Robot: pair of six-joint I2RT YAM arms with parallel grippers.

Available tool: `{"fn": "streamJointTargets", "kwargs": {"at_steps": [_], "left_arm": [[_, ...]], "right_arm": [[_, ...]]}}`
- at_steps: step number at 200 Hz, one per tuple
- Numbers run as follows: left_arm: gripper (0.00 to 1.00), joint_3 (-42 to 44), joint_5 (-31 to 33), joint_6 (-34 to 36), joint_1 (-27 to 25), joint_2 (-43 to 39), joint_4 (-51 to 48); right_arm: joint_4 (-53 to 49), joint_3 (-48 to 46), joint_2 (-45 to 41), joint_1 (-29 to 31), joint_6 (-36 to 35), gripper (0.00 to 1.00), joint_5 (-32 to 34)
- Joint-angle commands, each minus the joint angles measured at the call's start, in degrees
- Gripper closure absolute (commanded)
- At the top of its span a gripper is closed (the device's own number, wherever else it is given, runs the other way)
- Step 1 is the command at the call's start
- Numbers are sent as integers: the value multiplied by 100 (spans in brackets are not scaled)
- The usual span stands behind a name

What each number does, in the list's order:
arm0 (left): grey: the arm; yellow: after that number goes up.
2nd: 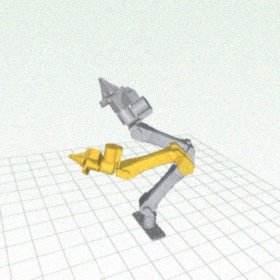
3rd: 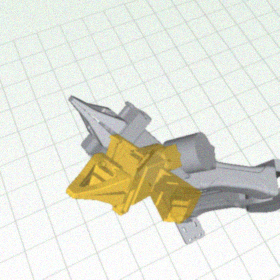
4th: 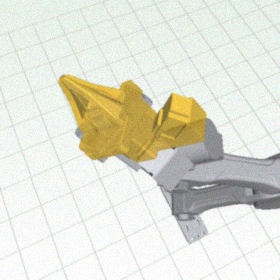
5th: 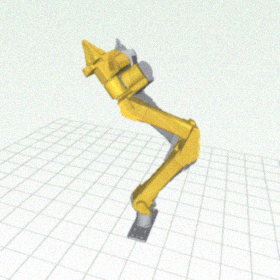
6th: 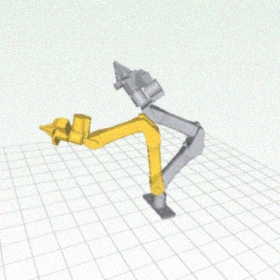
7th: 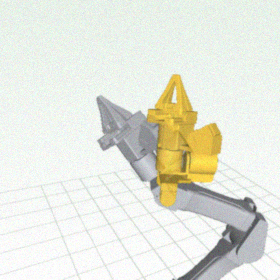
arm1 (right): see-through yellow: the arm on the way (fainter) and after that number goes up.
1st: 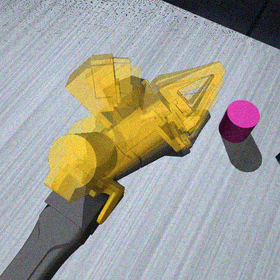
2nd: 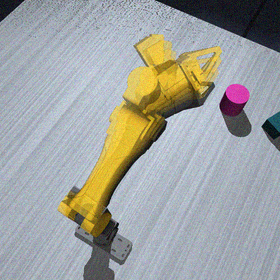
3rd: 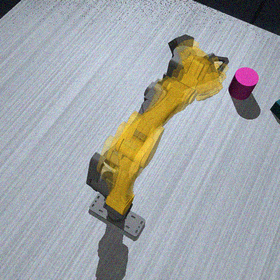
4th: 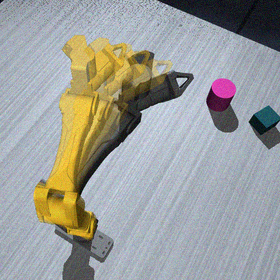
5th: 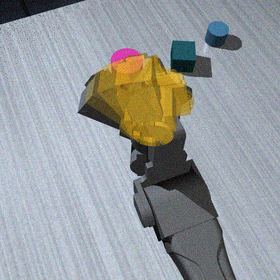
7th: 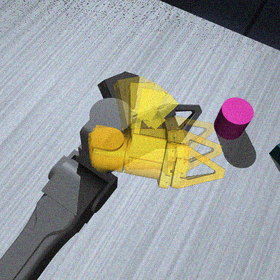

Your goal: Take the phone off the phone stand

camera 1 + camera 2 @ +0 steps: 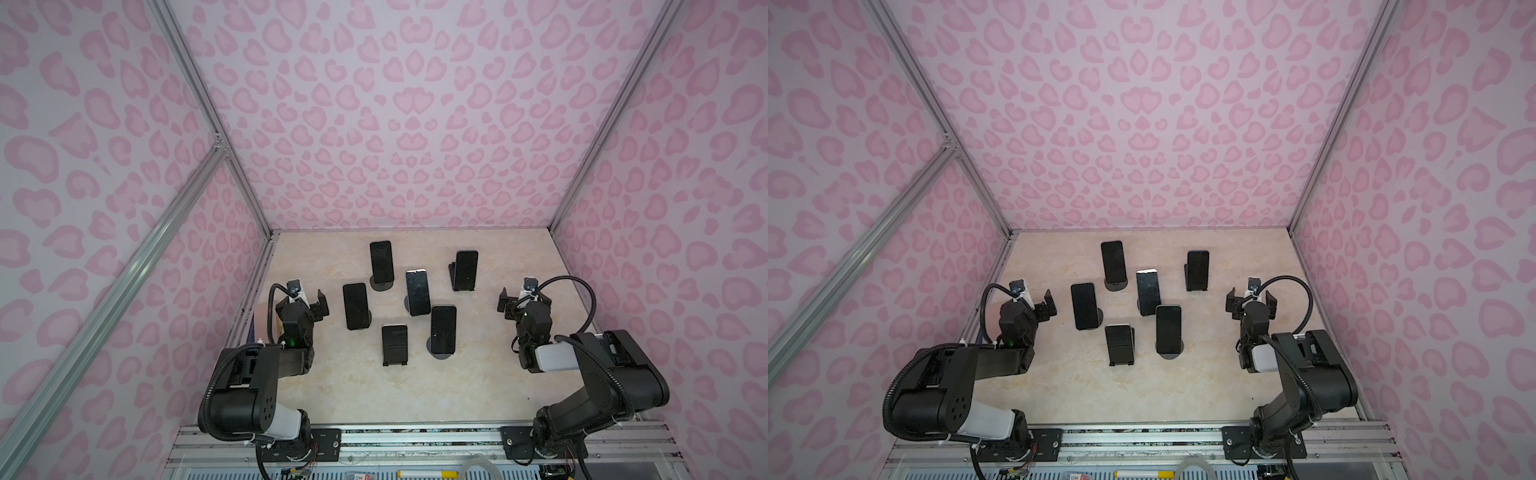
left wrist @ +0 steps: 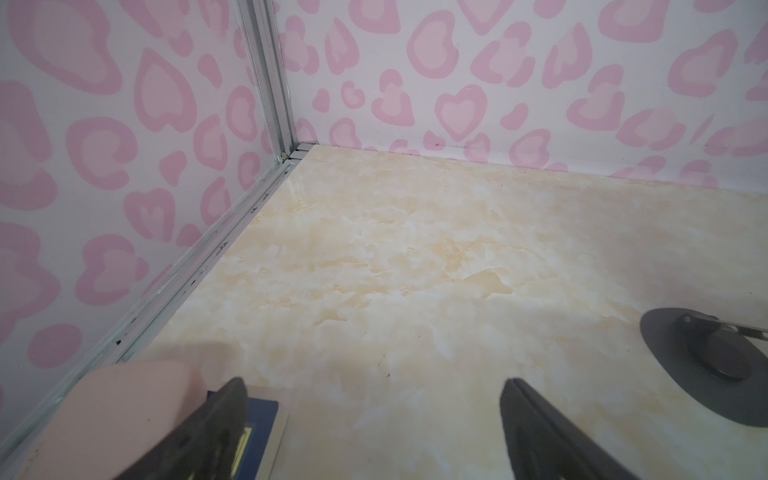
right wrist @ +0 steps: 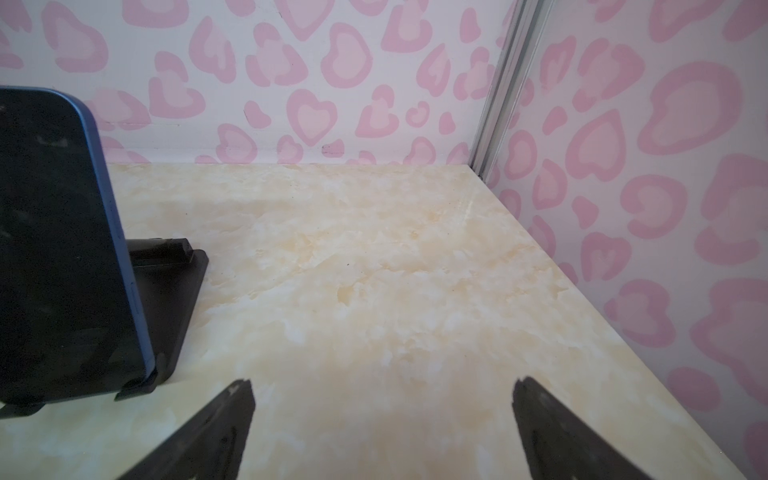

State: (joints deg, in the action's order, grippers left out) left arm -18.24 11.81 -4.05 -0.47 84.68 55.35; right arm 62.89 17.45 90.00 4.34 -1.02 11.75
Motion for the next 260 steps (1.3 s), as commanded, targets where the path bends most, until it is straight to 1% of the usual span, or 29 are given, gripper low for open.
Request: {"fn": "streamJointTargets", "kwargs": {"at_steps": [1, 68, 80, 90, 145, 159, 174, 188, 203, 217, 232, 246, 260], "left_arm": [[2, -7, -9, 2, 3, -22, 182], [2, -4, -8, 6, 3, -24, 185], [2, -20, -6, 3, 3, -20, 171], [2, -23, -13, -3, 3, -30, 165], [2, 26, -9, -14, 12, -64, 245], [2, -209, -44, 22, 12, -310, -322], [2, -642, -259, 133, 5, -660, -1330], [2, -863, -313, 130, -33, -1034, -1888], [2, -886, -279, -108, -41, -1565, -2033], [2, -1043, -363, -234, -41, -2024, -2307], [2, -1467, -623, -305, -35, -2370, -2874], [2, -1970, -964, -462, -41, -2556, -3427], [2, -2561, -1189, -752, -49, -2675, -3999]], "right_arm": [[30, -16, 8, -3, 31, 0, 6], [-65, 26, 4, -31, 80, 0, -19], [-321, 141, -8, -221, 217, 0, -363], [-265, 110, -18, -320, 255, 0, -535], [-299, 136, -8, -250, 218, 0, -415], [-273, 120, -20, -250, 207, 0, -409], [-273, 133, -45, -246, 203, 0, -368], [-936, 361, -330, -225, 279, 0, -98], [-1860, 751, -625, -221, 378, 0, 133], [-2638, 1171, -837, -211, 367, 0, 144], [-3689, 1822, -1099, -47, 248, 0, 204], [-4852, 2562, -1257, 282, 282, 0, 950], [-6417, 3565, -1252, 546, 654, 0, 1711]]}}
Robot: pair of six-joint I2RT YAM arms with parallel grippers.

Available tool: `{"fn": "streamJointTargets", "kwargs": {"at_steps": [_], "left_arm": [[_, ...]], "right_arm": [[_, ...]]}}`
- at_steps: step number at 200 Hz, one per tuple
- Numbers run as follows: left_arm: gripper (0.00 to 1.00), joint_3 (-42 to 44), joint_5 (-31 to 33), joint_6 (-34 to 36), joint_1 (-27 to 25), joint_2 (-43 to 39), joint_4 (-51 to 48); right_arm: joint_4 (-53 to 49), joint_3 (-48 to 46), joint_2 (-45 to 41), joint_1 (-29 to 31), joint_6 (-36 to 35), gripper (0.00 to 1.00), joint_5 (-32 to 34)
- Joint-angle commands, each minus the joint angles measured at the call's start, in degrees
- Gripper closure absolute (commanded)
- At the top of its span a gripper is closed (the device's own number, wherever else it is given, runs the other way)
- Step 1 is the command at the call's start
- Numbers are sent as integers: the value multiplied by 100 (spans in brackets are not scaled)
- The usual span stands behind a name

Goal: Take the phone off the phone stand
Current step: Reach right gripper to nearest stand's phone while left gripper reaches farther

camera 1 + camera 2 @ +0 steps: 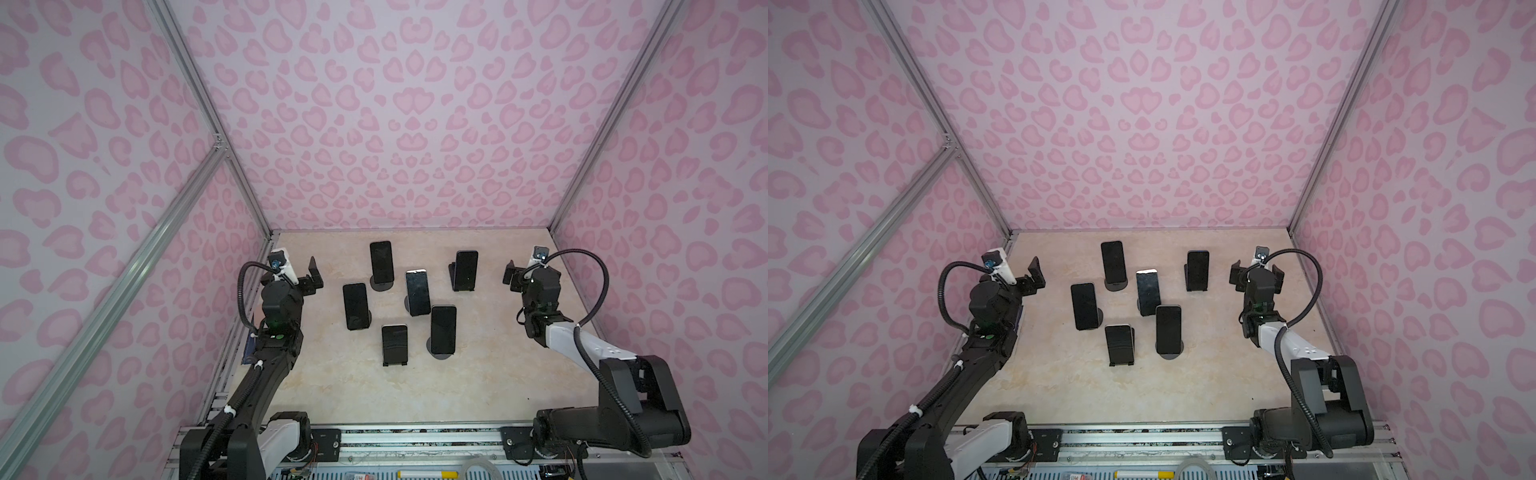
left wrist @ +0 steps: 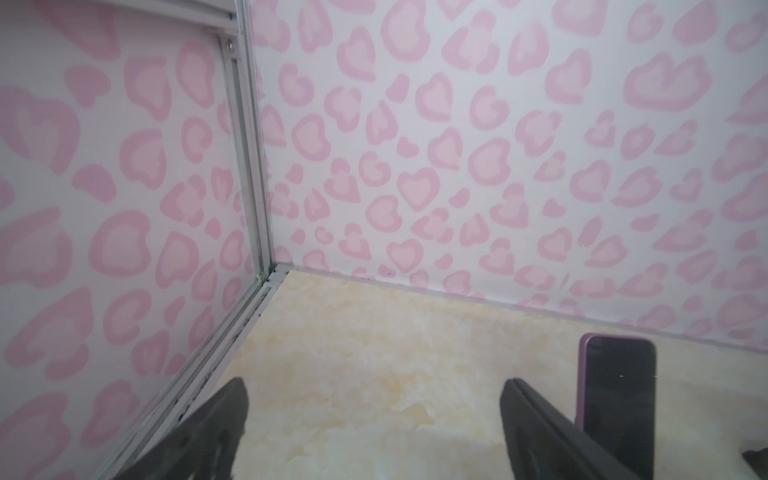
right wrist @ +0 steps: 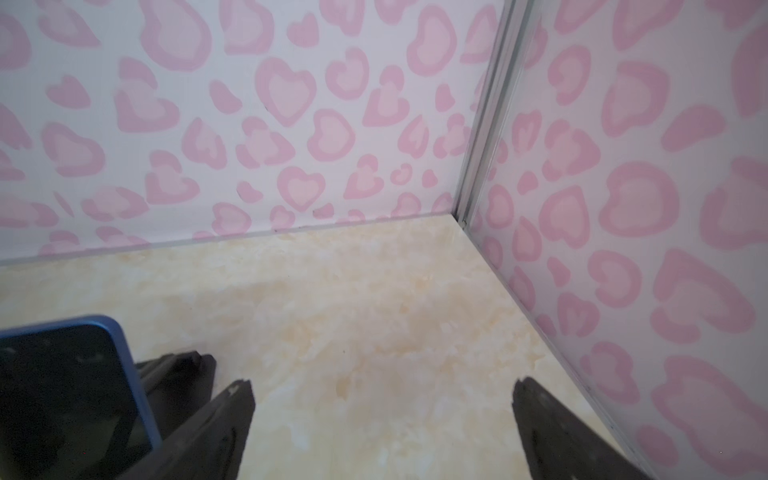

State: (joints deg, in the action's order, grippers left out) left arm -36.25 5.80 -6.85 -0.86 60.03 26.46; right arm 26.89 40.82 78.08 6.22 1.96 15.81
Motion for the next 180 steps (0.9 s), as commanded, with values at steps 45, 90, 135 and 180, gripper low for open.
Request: {"fn": "streamJointTargets", "kwargs": {"at_steps": [45, 90, 135, 180], "left_arm": [[2, -2408, -442, -2985, 42, -447, -3446], [2, -2411, -618, -3963, 51, 0, -2964], [1, -2958, -1595, -3586, -319, 448, -3639], [1, -2358, -726, -3433, -1002, -194, -3811]], "right_arm": [[-4958, 2410, -83, -402, 2623, 7, -725], [-5695, 2446, -662, 405, 2662, 28, 242], [-6306, 2082, -1171, 1543, 2960, 25, 299], [-6198, 1206, -2293, 2137, 3722, 25, 828]]}}
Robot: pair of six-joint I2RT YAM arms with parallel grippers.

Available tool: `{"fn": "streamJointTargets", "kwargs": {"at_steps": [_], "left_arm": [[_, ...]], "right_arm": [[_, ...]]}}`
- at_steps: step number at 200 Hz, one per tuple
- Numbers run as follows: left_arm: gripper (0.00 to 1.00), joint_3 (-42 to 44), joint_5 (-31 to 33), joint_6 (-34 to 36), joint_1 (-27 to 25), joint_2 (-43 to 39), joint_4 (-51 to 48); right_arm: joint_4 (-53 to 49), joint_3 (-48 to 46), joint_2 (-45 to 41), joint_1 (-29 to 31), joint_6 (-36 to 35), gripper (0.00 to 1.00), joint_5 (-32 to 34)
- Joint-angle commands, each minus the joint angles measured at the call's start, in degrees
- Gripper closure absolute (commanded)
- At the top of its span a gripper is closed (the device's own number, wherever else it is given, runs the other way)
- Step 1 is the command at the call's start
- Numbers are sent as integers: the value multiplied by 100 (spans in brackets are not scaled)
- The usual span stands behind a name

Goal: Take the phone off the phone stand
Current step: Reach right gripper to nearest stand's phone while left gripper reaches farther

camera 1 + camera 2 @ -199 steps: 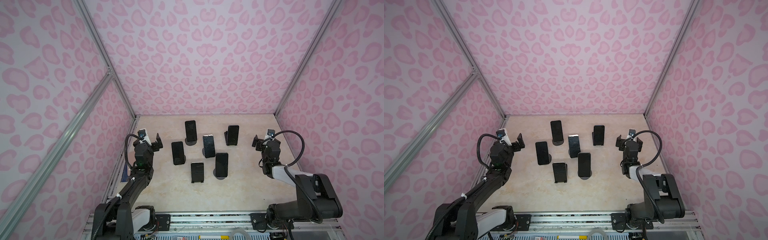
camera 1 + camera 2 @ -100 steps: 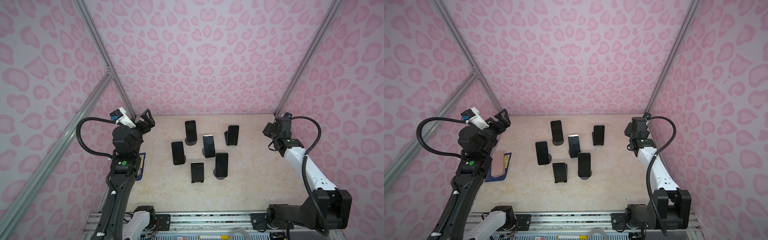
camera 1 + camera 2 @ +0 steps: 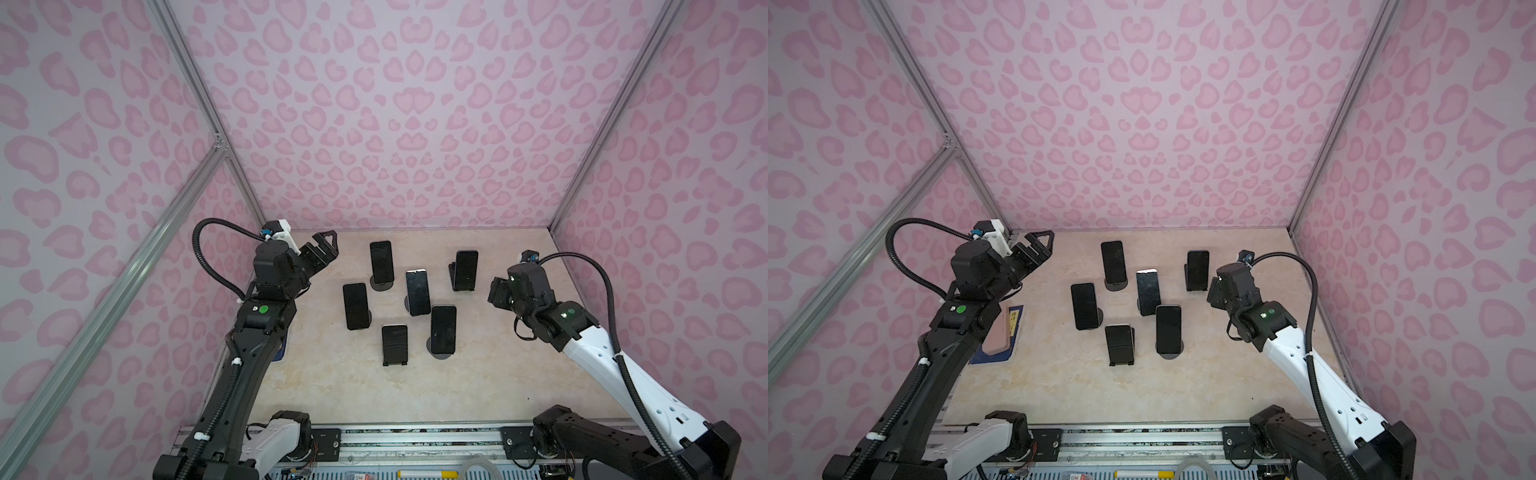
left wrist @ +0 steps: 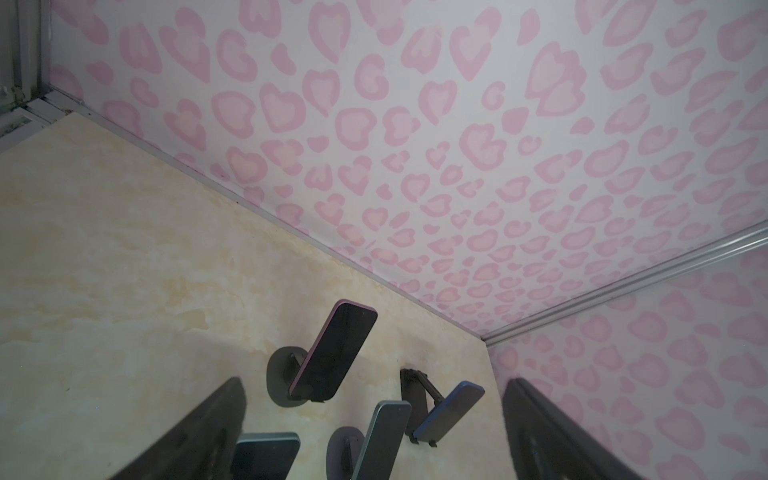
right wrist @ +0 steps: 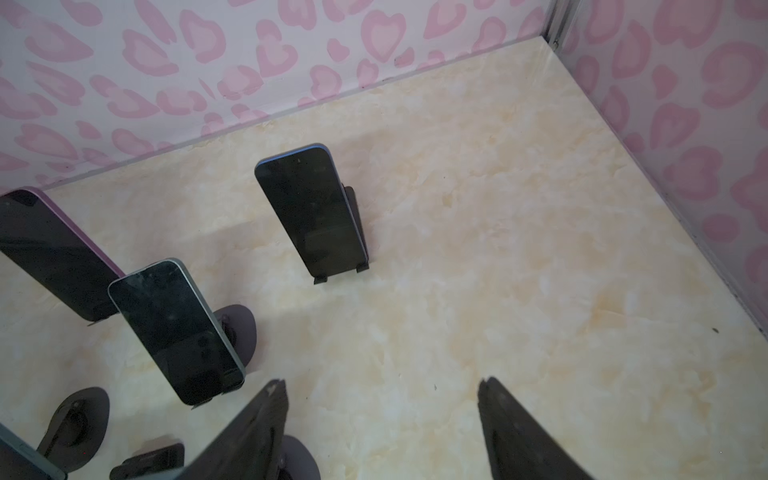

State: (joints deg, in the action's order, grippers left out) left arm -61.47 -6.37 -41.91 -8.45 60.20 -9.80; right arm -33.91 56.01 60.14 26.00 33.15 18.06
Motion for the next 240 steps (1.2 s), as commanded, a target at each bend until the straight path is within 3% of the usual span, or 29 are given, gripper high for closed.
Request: {"fn": "streamJointTargets", "kwargs": {"at_steps": [1, 38, 54, 79, 88, 101, 115, 131, 173, 240], "left_arm": [[1, 172, 494, 67, -253, -215, -191], [2, 118, 554, -60, -660, -248, -333], [2, 50, 470, 320, -905, -151, -431], [2, 332, 94, 368, -951, -27, -284], [2, 313, -164, 368, -952, 91, -270], [2, 246, -699, 314, -950, 270, -187], [2, 254, -1293, 226, -973, 422, 34], [2, 250, -1607, 149, -1066, 555, 134], [2, 261, -1871, 148, -1186, 694, 250], [2, 318, -2078, 36, -1231, 771, 388]], "right_arm": [[-140, -337, -544, 171, 660, 25, 633], [254, -899, -1333, 178, 472, 23, 175], [339, -943, -1325, 200, 364, 20, -33], [658, -967, -1073, 228, 302, 15, -699], [796, -943, -931, 279, 383, 8, -928], [857, -886, -771, 437, 558, 7, -811], [735, -675, -533, 816, 718, 5, -231], [633, -444, -264, 1192, 775, 3, 214], [644, 58, 565, 1794, 787, 0, 291], [913, 318, 1439, 2088, 785, 1, -25]]}}
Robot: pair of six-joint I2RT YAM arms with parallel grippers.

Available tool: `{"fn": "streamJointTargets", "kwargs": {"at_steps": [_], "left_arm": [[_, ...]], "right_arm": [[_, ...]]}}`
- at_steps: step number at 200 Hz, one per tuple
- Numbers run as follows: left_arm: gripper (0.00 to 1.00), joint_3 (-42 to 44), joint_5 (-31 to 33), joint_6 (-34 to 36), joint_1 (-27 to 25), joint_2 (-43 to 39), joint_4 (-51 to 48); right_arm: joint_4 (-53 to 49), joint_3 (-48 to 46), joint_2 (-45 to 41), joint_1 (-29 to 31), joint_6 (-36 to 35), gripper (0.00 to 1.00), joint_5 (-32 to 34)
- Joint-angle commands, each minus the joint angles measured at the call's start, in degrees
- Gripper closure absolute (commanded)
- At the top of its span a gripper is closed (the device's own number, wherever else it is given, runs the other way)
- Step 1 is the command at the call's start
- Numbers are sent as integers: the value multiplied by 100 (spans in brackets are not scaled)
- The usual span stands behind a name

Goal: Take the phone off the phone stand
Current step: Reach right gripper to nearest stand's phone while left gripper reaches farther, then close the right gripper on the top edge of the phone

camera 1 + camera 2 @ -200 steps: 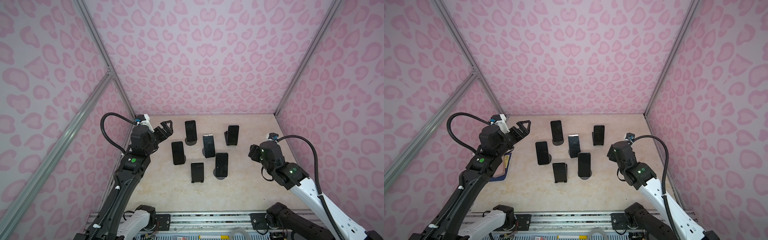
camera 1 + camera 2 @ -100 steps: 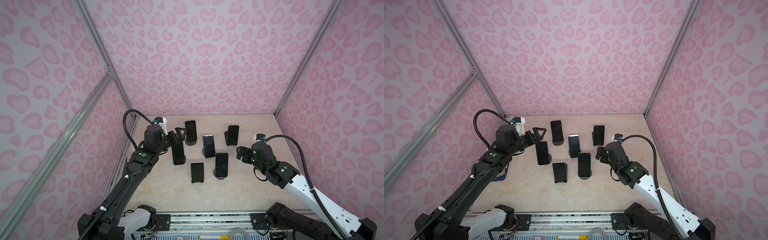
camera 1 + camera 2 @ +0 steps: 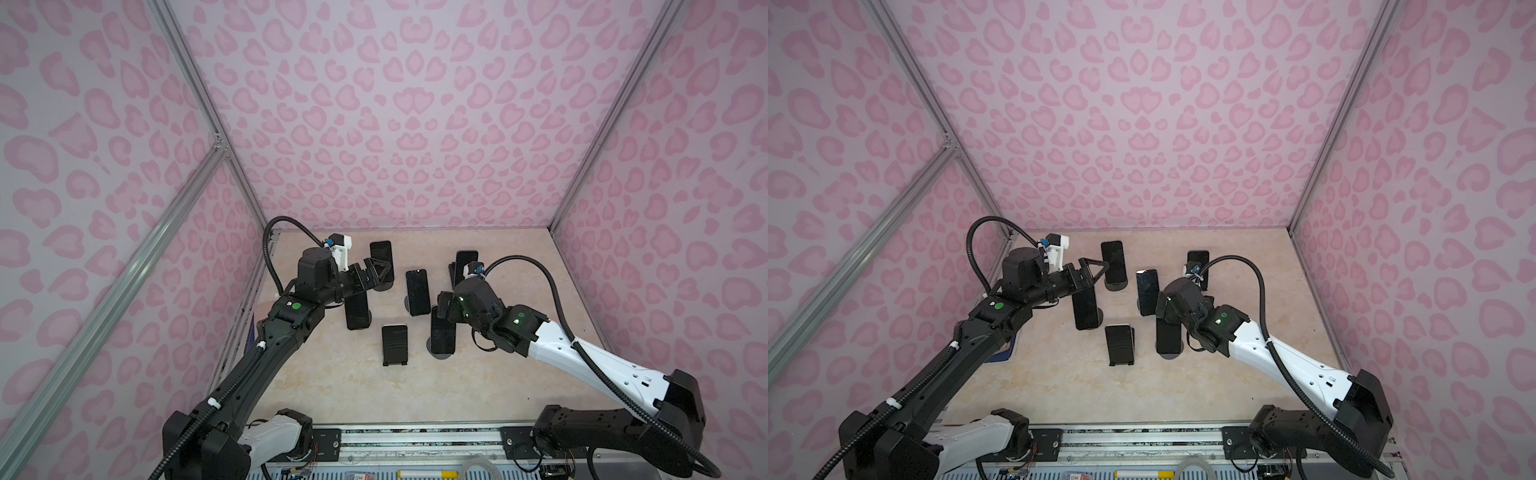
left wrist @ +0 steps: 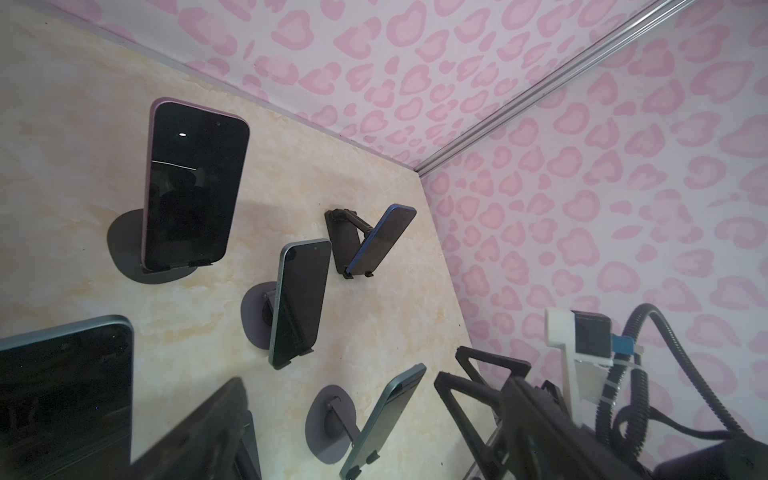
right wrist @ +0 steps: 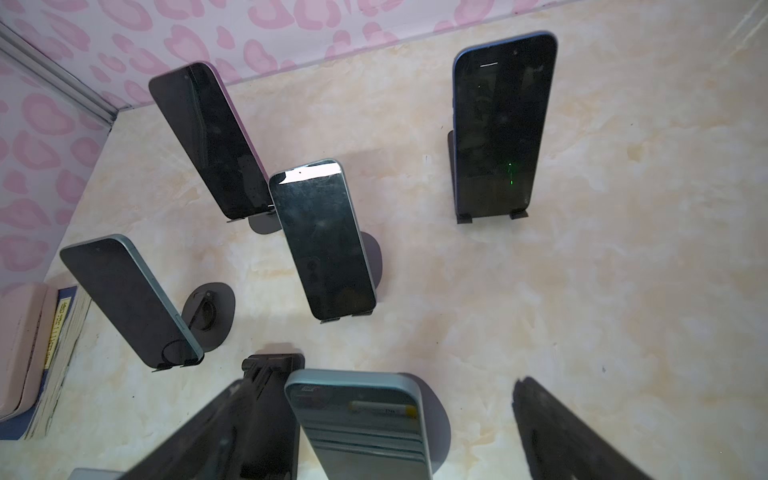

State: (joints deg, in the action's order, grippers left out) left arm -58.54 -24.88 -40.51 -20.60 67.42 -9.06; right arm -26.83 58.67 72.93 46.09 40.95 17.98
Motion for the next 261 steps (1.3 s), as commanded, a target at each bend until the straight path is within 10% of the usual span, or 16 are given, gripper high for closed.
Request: {"fn": "streamJointTargets", "kwargs": {"at_steps": [1, 261], "left_arm": [[1, 26, -231, -114, -19, 51, 320], [0, 119, -498, -324, -102, 220, 564]], "right_arm": [[200, 58, 165, 78, -2, 1, -15], [-50, 54, 743, 374, 142, 0, 239]]}}
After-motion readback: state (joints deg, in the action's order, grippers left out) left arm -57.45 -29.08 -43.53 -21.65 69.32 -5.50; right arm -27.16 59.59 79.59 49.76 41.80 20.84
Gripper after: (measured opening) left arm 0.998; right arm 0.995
